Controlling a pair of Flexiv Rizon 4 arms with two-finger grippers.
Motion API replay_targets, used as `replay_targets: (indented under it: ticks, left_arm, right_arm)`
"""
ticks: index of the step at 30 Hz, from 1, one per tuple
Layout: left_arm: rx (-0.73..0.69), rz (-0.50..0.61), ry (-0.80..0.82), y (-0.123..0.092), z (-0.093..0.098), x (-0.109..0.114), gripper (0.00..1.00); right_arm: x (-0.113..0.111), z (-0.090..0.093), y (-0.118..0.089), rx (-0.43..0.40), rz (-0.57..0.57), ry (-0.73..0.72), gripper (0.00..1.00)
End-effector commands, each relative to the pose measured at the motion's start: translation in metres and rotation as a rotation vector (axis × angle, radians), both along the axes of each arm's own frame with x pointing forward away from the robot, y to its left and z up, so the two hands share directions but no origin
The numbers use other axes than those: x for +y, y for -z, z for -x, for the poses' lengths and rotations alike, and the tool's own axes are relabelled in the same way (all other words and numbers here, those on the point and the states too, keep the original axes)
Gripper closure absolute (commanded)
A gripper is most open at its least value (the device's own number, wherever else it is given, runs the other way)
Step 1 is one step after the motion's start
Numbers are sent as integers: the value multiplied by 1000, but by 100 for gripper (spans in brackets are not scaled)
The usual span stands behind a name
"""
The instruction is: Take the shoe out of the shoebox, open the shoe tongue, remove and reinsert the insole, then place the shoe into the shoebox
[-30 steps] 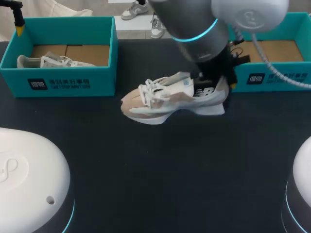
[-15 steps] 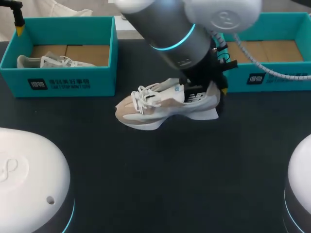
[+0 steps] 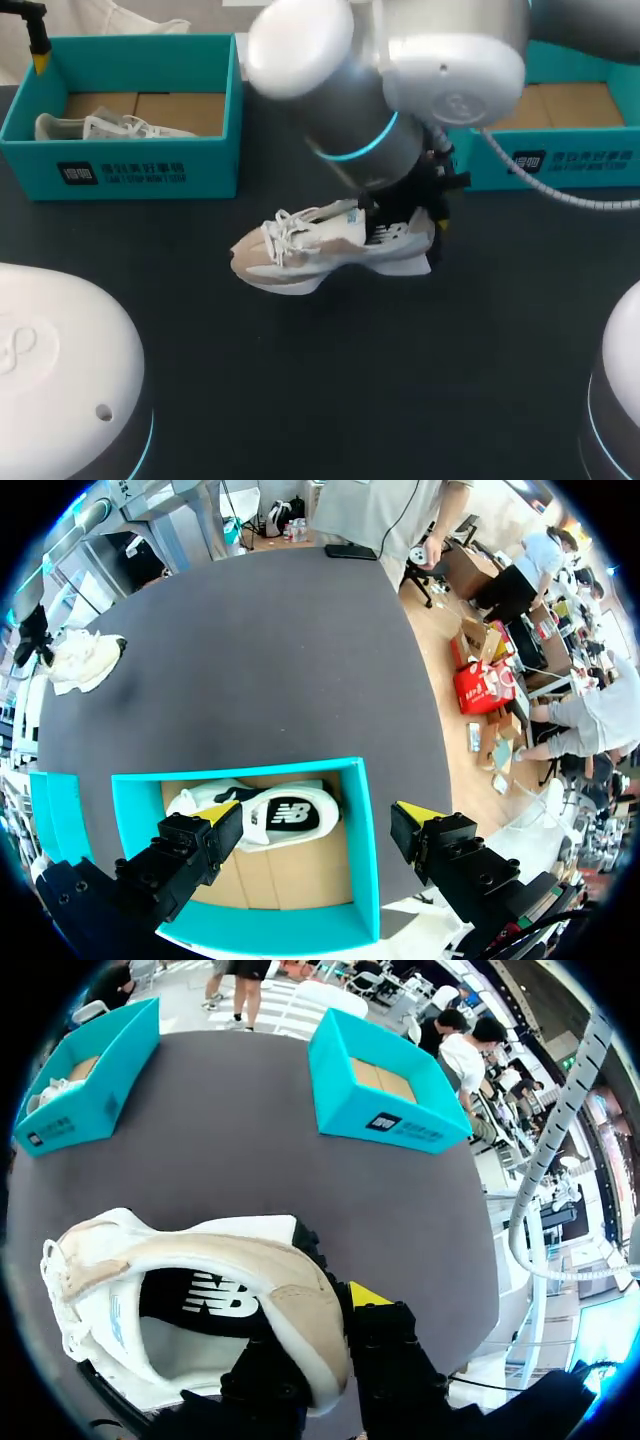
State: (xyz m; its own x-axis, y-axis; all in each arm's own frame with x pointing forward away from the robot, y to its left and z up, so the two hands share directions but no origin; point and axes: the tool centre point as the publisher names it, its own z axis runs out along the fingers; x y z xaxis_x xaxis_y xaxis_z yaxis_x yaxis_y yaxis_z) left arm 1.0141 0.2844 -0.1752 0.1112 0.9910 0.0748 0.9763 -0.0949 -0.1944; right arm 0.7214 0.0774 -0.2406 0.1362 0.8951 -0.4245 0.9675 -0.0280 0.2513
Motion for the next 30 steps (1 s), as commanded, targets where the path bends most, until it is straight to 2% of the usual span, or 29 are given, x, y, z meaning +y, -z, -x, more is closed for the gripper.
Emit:
replay_targets:
  ticks: [1, 8, 13, 25, 30]
  left_arm:
    - [1, -1, 1, 0, 0, 0, 0]
    - [1, -1, 1, 0, 0, 0, 0]
    - [1, -1, 1, 0, 0, 0, 0]
    - [1, -1, 1, 0, 0, 0, 0]
    - [1, -1, 1, 0, 0, 0, 0]
  right_arm:
    - [3, 0, 31, 10, -21, -15, 100]
    - [9, 3, 65, 62, -49, -9, 100]
    - [18, 4, 90, 87, -21, 12, 100]
    - [21, 4, 125, 111, -76, 45, 100]
    - [20, 3, 133, 115, -62, 43, 100]
